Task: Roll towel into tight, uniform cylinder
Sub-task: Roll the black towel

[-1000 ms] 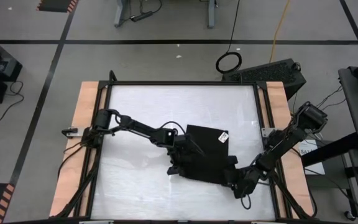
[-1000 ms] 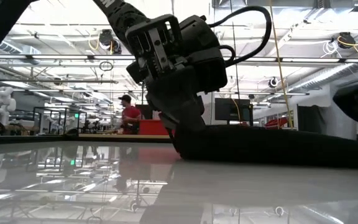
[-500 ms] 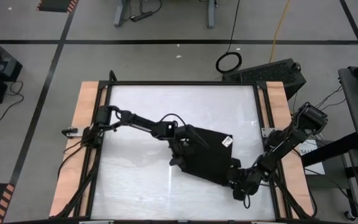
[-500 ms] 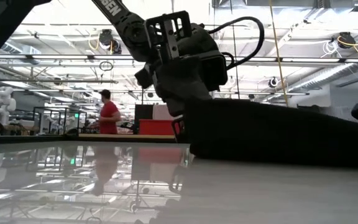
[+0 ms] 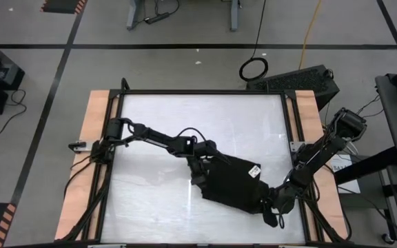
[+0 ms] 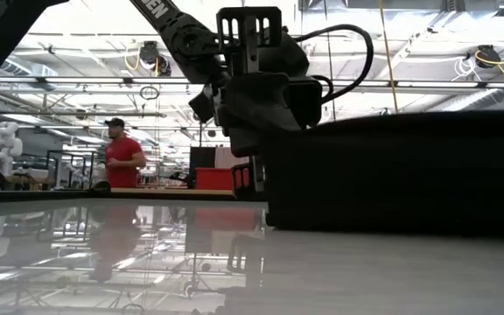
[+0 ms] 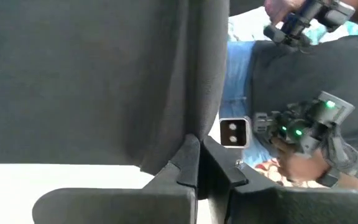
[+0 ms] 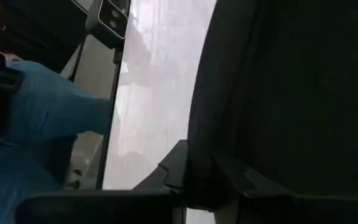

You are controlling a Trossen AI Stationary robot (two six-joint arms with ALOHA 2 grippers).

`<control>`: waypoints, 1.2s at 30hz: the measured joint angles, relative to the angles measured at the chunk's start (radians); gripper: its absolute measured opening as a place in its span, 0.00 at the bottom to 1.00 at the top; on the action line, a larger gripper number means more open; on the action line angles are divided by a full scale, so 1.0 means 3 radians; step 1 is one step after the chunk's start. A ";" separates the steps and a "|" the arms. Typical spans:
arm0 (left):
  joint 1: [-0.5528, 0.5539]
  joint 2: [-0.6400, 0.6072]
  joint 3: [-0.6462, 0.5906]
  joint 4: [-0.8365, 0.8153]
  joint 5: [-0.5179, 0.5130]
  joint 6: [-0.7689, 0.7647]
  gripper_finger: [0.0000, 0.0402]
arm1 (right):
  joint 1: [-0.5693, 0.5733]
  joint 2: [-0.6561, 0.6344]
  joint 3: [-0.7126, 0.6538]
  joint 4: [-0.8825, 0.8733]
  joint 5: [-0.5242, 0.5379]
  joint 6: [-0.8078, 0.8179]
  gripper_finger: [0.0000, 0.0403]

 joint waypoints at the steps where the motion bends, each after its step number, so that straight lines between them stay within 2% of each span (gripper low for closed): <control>1: -0.0012 0.0004 0.0000 0.0007 -0.0063 -0.0009 0.03 | 0.0000 -0.0002 0.0000 -0.0007 -0.0023 0.0038 0.09; 9: -0.0089 0.0239 0.0042 0.0572 -0.0223 -0.0381 0.03 | 0.0002 -0.0002 -0.0137 -0.0003 -0.0335 0.0262 0.12; 20: -0.0099 0.0317 0.0130 0.0588 -0.0559 -0.0324 0.03 | 0.0008 -0.0003 -0.0338 0.0077 -0.0414 0.0453 0.23; 24: -0.0105 0.0318 0.0130 0.0543 -0.0652 -0.0286 0.03 | 0.0008 -0.0004 -0.0359 0.0180 -0.0398 0.0449 0.32; 31: -0.0102 0.0322 0.0130 0.0443 -0.0716 -0.0259 0.03 | 0.0009 -0.0160 -0.0359 0.0249 -0.0360 0.0382 0.55; 36: -0.0099 0.0322 0.0128 0.0224 -0.0792 -0.0150 0.03 | 0.0012 -0.0494 -0.0359 0.0000 -0.0158 0.0197 0.60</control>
